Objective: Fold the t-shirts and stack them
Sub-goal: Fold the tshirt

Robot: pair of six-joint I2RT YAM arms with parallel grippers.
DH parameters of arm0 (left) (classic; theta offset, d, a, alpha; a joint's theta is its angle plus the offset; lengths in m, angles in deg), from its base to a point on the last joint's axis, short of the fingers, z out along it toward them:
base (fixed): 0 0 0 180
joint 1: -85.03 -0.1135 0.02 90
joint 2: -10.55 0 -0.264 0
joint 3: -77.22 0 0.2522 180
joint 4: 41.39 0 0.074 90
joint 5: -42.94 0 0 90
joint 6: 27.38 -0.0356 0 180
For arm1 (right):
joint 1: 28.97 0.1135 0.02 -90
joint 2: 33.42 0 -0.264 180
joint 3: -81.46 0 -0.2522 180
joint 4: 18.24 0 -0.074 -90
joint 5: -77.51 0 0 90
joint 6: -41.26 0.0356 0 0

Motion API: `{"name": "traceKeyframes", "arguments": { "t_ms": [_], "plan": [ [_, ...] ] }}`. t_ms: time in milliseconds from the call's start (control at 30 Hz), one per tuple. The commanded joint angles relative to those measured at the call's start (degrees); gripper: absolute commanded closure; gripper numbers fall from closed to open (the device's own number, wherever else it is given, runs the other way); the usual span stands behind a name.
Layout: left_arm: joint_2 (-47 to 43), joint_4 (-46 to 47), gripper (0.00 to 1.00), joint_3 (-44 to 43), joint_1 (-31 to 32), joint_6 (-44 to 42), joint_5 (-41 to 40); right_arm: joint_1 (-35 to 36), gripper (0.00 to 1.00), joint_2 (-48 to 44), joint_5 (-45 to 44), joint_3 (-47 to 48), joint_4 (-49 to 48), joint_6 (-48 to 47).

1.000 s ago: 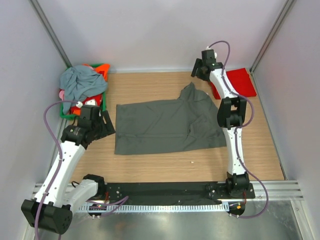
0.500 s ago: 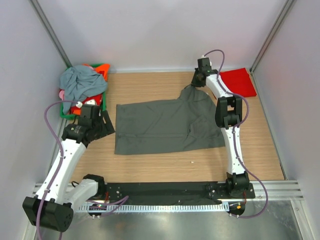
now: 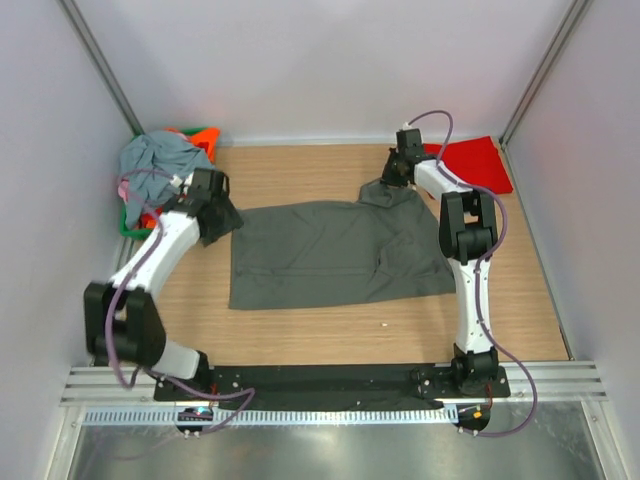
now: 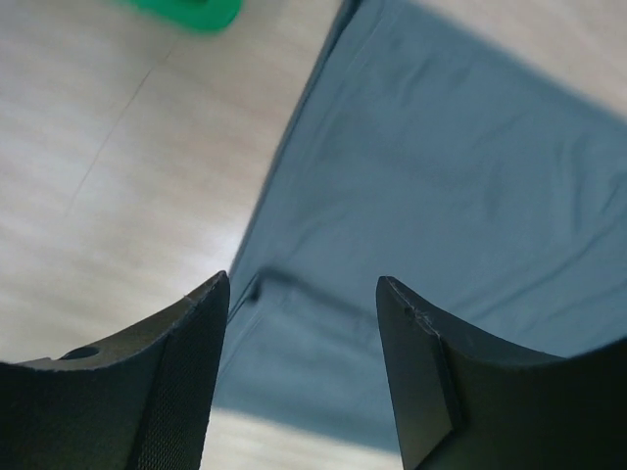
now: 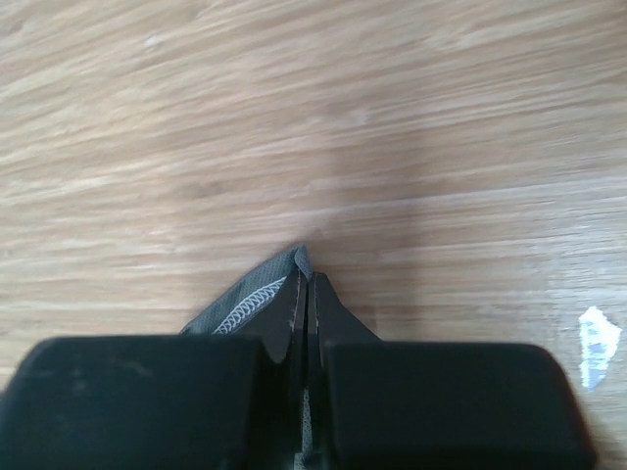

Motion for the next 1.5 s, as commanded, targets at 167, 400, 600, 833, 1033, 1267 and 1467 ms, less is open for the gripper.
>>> {"name": "traceKeyframes", "arguments": {
  "t_ms": [167, 400, 600, 833, 1033, 1267, 1467],
  "plan": [
    [26.8, 7.9, 0.40, -23.3, 0.5, 1.2, -8.0, 1.2, 0.99, -4.0, 1.9, -3.0, -1.4, -1.1],
    [37.2, 7.5, 0.41, -31.7, 0.5, -1.0, -12.1, 1.2, 0.99, -5.0, 3.3, -4.8, -2.1, -0.9],
    [41.0, 6.4, 0.42, -34.1, 0.5, -1.1, -14.8, 1.1, 0.99, -4.7, 4.0, -5.2, -2.2, -0.8],
    [41.3, 7.3, 0.44, -30.3, 0.6, 1.8, -15.6, 1.0, 0.99, -4.4, 4.2, -5.5, -2.0, -0.7],
    [43.3, 8.5, 0.48, -30.2, 0.8, 1.7, -15.1, 0.8, 0.99, -4.3, 4.2, -5.9, -1.8, -1.0],
    [45.0, 9.3, 0.81, -30.6, 0.8, 1.8, -14.7, 0.3, 0.99, -4.1, 4.6, -6.4, -1.8, -1.5],
    [44.7, 8.6, 1.00, -31.2, 0.8, 1.1, -14.3, 0.3, 0.99, -5.1, 7.3, -6.7, -2.8, -2.4]
  ]
}}
